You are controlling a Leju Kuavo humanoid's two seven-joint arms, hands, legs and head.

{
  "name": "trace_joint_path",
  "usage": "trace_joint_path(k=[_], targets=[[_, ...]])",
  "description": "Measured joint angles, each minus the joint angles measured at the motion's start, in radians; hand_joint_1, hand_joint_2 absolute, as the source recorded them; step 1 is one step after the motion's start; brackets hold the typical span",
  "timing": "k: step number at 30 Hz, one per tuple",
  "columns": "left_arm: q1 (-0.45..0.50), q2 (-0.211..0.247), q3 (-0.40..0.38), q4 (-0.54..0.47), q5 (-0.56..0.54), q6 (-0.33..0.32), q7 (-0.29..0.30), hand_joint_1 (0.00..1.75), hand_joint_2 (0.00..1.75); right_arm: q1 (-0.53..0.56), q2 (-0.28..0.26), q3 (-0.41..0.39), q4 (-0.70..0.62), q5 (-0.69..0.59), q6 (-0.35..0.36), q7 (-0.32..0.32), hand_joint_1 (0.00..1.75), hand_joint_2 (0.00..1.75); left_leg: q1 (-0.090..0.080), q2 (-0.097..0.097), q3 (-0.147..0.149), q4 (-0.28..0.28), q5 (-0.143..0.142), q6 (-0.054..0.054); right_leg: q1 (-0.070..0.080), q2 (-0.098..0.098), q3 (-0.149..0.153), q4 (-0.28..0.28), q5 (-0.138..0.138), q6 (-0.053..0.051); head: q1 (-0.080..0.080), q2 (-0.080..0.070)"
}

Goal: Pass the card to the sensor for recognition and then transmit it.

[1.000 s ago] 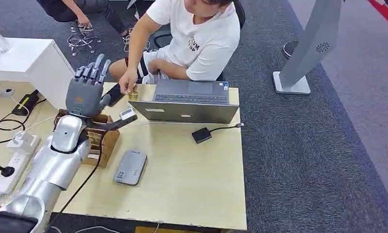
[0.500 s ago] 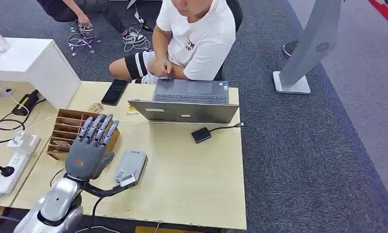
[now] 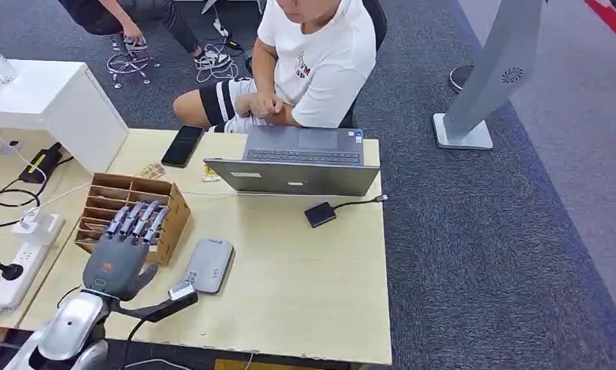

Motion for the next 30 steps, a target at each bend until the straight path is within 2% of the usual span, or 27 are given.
trace_joint_path(k=[13, 30], targets=[[0.009, 0.021, 0.064, 0.006, 0.067, -0.068, -0.007, 0.0, 1.75, 0.002, 0.0, -0.004, 0.0, 0.016, 0.003, 0.006, 0.0, 1.75, 0.0, 0.0, 0.0, 0.0, 0.0, 0.0, 0.0, 0.0, 0.0, 0.0, 0.0, 0.0, -0.001, 0.0], [0.009, 0.021, 0.154, 0.043, 0.109, -0.088, 0.005, 0.0, 1.75, 0.001, 0.0, -0.004, 0.0, 0.034, 0.01, 0.01, 0.0, 1.75, 0.0, 0.0, 0.0, 0.0, 0.0, 0.0, 0.0, 0.0, 0.0, 0.0, 0.0, 0.0, -0.001, 0.0]])
